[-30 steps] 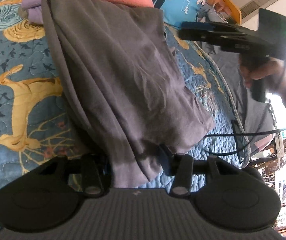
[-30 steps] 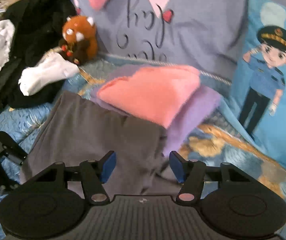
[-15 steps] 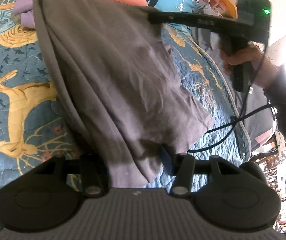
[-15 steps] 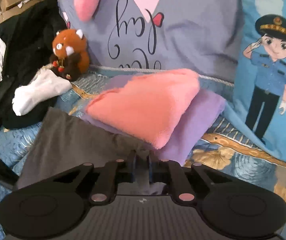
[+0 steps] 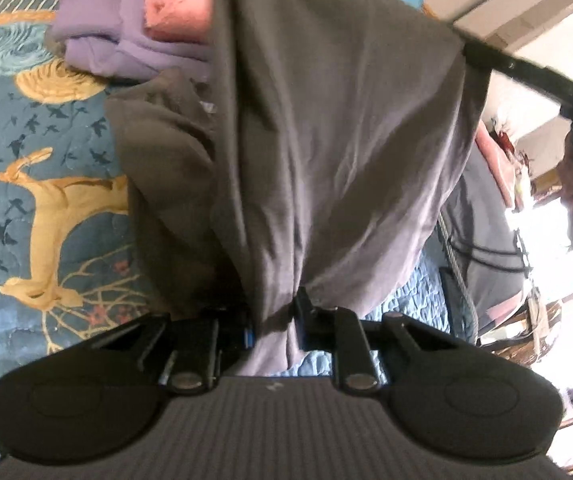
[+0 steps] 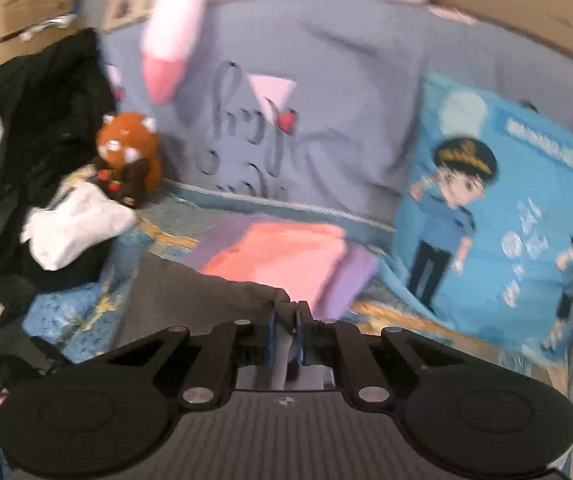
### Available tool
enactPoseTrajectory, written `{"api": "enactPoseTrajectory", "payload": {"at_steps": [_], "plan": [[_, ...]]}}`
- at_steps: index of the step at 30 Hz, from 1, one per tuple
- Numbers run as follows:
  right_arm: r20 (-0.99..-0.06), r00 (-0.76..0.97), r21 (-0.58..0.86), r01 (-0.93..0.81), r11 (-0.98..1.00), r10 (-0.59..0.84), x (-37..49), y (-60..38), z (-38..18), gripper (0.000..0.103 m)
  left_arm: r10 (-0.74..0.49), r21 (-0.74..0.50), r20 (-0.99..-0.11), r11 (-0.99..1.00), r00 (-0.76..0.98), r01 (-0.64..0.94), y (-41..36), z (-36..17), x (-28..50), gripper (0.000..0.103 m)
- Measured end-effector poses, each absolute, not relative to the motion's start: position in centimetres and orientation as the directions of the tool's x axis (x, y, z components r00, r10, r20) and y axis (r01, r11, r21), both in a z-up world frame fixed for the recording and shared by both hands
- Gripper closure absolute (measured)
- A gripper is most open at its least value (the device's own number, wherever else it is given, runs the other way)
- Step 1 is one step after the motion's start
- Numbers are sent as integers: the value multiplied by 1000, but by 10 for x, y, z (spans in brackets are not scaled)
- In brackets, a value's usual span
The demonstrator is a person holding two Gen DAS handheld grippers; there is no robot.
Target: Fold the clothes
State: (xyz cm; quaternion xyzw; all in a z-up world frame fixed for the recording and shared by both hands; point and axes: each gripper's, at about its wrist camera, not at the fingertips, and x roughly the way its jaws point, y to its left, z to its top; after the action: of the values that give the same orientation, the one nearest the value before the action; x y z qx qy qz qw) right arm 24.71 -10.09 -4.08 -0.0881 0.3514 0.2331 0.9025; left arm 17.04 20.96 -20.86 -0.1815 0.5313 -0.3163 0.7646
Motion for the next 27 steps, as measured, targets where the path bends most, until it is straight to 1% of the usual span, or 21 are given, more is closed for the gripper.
{"api": "enactPoseTrajectory", "payload": {"at_steps": [2,4,6,9,10,11,12,13,14,15,16,17,18,19,20,21,22,23,24,25,27], "plan": [[-719,623,-7,-450,893,308,266,-103,-63,93,-665,-609,-712,745,226,274,209,-213,172,83],[-768,578,24,-405,914,277,291,-108,-97,93,-649,-593,-728,758,221,271,207,-215,172,83],[-789,535,111,-360,926,302,315,-117,-131,93,-638,-583,-738,767,219,269,206,-215,172,81],[-779,514,233,-294,927,359,333,-128,-159,93,-632,-579,-744,772,218,262,208,-216,174,74],[-767,516,272,-277,921,382,335,-132,-164,91,-632,-581,-744,772,216,257,209,-217,174,73],[-752,523,308,-259,915,401,336,-137,-167,87,-635,-585,-743,770,214,254,209,-218,175,73],[-732,541,338,-239,910,414,335,-143,-167,87,-637,-589,-741,768,212,250,210,-218,175,72],[-717,562,352,-219,910,412,333,-148,-166,81,-639,-590,-738,767,216,251,210,-217,175,72],[-709,590,336,-200,920,387,328,-153,-162,69,-640,-590,-735,766,222,255,208,-215,177,71],[-700,616,321,-181,930,361,324,-157,-157,63,-640,-588,-732,766,234,259,210,-211,176,66],[-690,642,306,-160,938,335,319,-161,-153,58,-641,-586,-727,766,246,262,212,-207,175,56],[-680,660,292,-156,943,320,311,-164,-149,58,-649,-592,-707,761,282,267,219,-199,174,49],[-670,666,280,-181,943,327,298,-163,-145,58,-656,-597,-685,755,317,271,226,-191,173,33],[-661,672,266,-206,942,334,285,-162,-140,56,-662,-603,-661,749,352,276,234,-183,171,19],[-651,678,253,-230,940,341,272,-161,-136,53,-667,-608,-637,743,387,281,241,-176,170,16],[-642,683,238,-254,937,348,259,-160,-132,52,-668,-611,-609,739,428,284,249,-167,169,14],[-635,684,228,-277,933,359,245,-159,-129,45,-672,-620,-587,732,451,283,257,-160,170,14],[-633,677,236,-293,927,375,228,-157,-130,42,-683,-638,-565,718,463,279,264,-152,174,14],[-631,668,260,-296,919,394,211,-157,-135,40,-689,-646,-560,711,461,278,268,-149,174,14],[-630,659,293,-289,911,411,195,-157,-140,40,-694,-653,-555,705,459,276,271,-145,174,14],[-625,648,386,-227,894,435,166,-162,-154,40,-669,-618,-603,736,435,277,259,-149,168,13]]}}
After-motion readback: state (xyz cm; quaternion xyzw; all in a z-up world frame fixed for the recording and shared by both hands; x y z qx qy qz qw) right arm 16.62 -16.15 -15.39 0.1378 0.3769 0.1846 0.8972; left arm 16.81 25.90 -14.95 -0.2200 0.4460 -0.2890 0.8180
